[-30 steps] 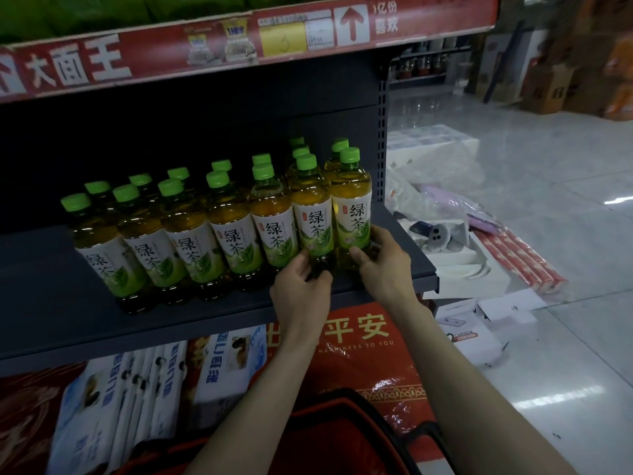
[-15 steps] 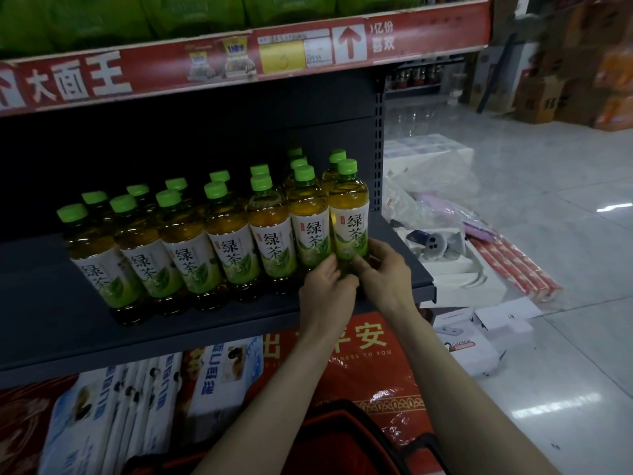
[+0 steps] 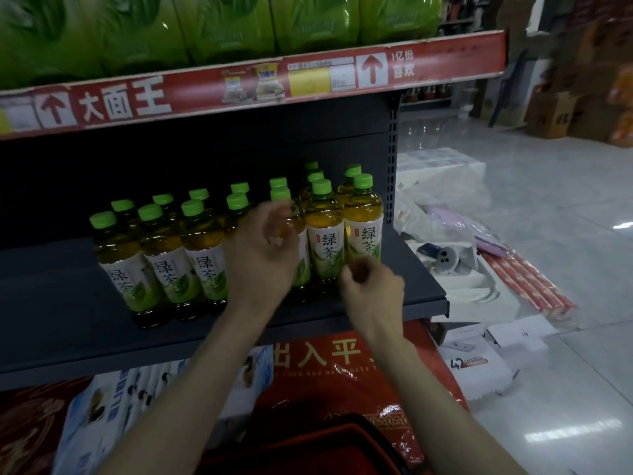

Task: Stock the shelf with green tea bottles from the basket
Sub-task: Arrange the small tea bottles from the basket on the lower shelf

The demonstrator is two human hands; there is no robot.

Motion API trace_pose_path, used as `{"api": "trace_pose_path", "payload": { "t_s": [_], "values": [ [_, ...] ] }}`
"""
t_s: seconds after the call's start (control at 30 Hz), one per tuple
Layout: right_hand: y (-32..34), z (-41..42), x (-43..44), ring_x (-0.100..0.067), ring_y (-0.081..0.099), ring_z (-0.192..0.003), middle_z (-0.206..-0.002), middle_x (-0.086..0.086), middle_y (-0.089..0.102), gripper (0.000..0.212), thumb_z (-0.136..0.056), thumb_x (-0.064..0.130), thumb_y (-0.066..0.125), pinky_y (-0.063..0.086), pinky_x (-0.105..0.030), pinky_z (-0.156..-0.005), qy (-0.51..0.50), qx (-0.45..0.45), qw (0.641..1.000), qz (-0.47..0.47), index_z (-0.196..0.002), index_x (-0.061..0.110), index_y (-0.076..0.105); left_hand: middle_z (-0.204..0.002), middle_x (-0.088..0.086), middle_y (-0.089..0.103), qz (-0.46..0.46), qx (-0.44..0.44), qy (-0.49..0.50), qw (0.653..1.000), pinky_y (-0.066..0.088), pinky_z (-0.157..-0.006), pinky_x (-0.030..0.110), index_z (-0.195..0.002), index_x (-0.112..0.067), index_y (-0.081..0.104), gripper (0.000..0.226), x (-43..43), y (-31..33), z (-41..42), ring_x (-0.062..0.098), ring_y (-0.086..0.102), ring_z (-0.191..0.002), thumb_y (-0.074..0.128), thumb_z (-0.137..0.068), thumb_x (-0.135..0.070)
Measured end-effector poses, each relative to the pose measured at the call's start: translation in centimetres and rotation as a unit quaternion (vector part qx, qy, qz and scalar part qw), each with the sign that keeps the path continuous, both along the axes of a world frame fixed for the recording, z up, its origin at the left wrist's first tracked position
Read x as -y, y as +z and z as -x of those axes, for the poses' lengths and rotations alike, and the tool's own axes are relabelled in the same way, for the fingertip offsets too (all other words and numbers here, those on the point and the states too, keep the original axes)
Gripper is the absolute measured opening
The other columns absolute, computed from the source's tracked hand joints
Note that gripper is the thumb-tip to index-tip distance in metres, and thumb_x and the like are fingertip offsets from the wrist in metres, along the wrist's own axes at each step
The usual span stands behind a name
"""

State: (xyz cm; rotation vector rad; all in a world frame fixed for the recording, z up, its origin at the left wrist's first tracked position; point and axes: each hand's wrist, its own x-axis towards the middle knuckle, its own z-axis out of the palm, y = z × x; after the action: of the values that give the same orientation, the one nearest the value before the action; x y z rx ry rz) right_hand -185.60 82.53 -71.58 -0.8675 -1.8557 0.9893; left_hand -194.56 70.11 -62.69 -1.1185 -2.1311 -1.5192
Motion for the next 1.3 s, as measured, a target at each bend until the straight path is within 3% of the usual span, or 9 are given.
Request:
{"api": "trace_pose_path", "payload": {
  "t_s": [0.1,0.17,0.27,0.37,0.47,0.67,1.07,1.2,1.3],
  "values": [
    [-2.3,0.7,0.9,-0.023,0.069,-0.083,-0.087,0.002,0.073,0.020,-0.093,0.040,0.063,0.056,-0.036,-0.071,0.005,0.089,0.995,-0.037,-0.091,0.021,0.067,-0.123,-0.007,0.068,0.058,-0.091,0.018,0.994,0.043,-0.101,0.017,-0.134,-0.020,0.065,0.034,-0.9,4.2,2.5,0.009,0.060,-0.116,0.065,-0.101,-0.026],
    [-2.8,0.8,1.0,-0.026,0.069,-0.087,-0.092,0.002,0.072,0.020,-0.093,0.043,0.063,0.057,-0.040,-0.072,0.002,0.110,0.992,-0.055,-0.093,0.023,0.065,-0.131,-0.005,0.066,0.150,-0.075,0.026,0.986,0.041,-0.106,0.029,-0.140,-0.023,0.062,0.040,-2.2,5.6,3.4,0.017,0.056,-0.126,0.059,-0.103,-0.037],
    [-2.8,0.9,0.8,-0.030,0.068,-0.092,-0.098,-0.001,0.071,0.019,-0.094,0.040,0.064,0.056,-0.041,-0.072,-0.012,0.125,0.989,-0.078,-0.099,0.022,0.063,-0.133,-0.002,0.067,0.243,-0.053,-0.026,0.968,0.048,-0.104,0.037,-0.142,-0.020,0.060,0.046,-4.0,5.5,4.6,0.021,0.062,-0.121,0.055,-0.104,-0.045],
    [-3.0,1.2,0.8,-0.032,0.065,-0.095,-0.102,-0.002,0.066,0.021,-0.094,0.039,0.065,0.053,-0.040,-0.072,-0.006,0.134,0.987,-0.091,-0.101,0.020,0.062,-0.122,-0.002,0.070,0.300,-0.116,-0.025,0.946,0.042,-0.107,0.044,-0.129,-0.023,0.066,0.041,-5.4,4.6,5.5,0.023,0.060,-0.118,0.050,-0.104,-0.052],
    [-3.5,1.6,0.9,-0.032,0.062,-0.101,-0.108,-0.004,0.060,0.027,-0.095,0.038,0.065,0.052,-0.040,-0.075,-0.006,0.136,0.986,-0.098,-0.110,0.017,0.061,-0.120,0.002,0.068,0.334,-0.142,0.003,0.932,0.033,-0.104,0.045,-0.124,-0.022,0.064,0.041,-6.2,4.5,5.5,0.027,0.054,-0.121,0.043,-0.107,-0.052],
    [-4.3,1.7,1.4,-0.030,0.058,-0.109,-0.117,-0.004,0.054,0.040,-0.095,0.041,0.063,0.055,-0.040,-0.079,-0.015,0.140,0.983,-0.117,-0.127,0.017,0.058,-0.117,0.002,0.065,0.339,-0.140,0.018,0.930,0.033,-0.096,0.044,-0.123,-0.023,0.056,0.034,-6.8,4.7,5.5,0.026,0.054,-0.121,0.038,-0.109,-0.048],
    [-3.8,0.5,1.1,-0.021,0.059,-0.110,-0.121,0.002,0.055,0.037,-0.099,0.042,0.060,0.055,-0.040,-0.084,-0.014,0.100,0.989,-0.104,-0.129,0.020,0.061,-0.124,0.000,0.067,0.293,-0.090,-0.047,0.951,0.045,-0.107,0.050,-0.127,-0.022,0.063,0.034,-5.6,5.3,5.4,0.023,0.057,-0.121,0.050,-0.106,-0.046],
    [-2.1,0.1,0.3,-0.016,0.055,-0.115,-0.129,0.001,0.045,0.056,-0.088,0.042,0.079,0.053,-0.035,-0.094,-0.034,-0.017,0.998,-0.043,-0.131,0.021,0.051,-0.143,-0.007,0.054,0.153,-0.083,-0.050,0.984,0.034,-0.113,0.037,-0.145,-0.030,0.054,0.044,-2.0,5.0,4.9,0.013,0.045,-0.135,0.061,-0.102,-0.042],
    [-1.5,0.1,-1.5,-0.016,0.039,-0.137,-0.149,-0.002,0.034,0.093,-0.076,0.043,0.090,0.038,-0.035,-0.114,-0.012,-0.061,0.998,0.016,-0.148,0.023,0.036,-0.128,-0.003,0.066,-0.024,-0.124,0.013,0.992,0.049,-0.102,0.025,-0.132,-0.020,0.063,0.033,3.3,2.8,5.2,0.008,0.060,-0.118,0.068,-0.100,-0.027]
  ]
}}
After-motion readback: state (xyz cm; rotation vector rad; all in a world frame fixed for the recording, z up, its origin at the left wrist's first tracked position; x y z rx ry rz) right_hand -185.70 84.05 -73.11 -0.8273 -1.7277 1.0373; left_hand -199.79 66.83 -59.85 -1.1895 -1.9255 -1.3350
